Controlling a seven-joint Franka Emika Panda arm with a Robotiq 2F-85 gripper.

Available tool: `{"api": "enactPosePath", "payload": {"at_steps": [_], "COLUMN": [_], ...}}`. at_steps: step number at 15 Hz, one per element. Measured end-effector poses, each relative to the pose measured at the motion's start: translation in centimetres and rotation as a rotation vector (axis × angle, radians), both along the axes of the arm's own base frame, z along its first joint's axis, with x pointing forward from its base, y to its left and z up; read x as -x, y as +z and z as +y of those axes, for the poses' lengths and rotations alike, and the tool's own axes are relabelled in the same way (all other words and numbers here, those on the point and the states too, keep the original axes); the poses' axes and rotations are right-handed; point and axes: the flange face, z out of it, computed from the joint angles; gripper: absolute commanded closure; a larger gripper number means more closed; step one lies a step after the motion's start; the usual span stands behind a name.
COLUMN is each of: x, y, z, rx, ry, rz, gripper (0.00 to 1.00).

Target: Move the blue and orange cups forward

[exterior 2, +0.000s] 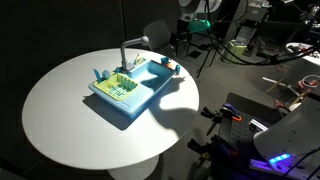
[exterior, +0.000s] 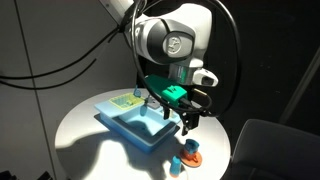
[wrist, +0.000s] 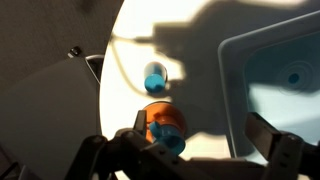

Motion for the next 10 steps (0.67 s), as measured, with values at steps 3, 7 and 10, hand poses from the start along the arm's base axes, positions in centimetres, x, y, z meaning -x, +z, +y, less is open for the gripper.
{"api": "enactPosePath", "payload": {"at_steps": [3, 7, 10], "x": [0.6, 2.0, 2.4], "y": [-0.1, -0.7, -1.8], "z": [-1.0, -3.1, -3.8], "rx": [0.028, 0.044, 0.053], "ry": [-0.017, -0.053, -0.065], "rz": [0.017, 0.033, 0.025], "gripper": [0.0, 0.0, 0.0]}}
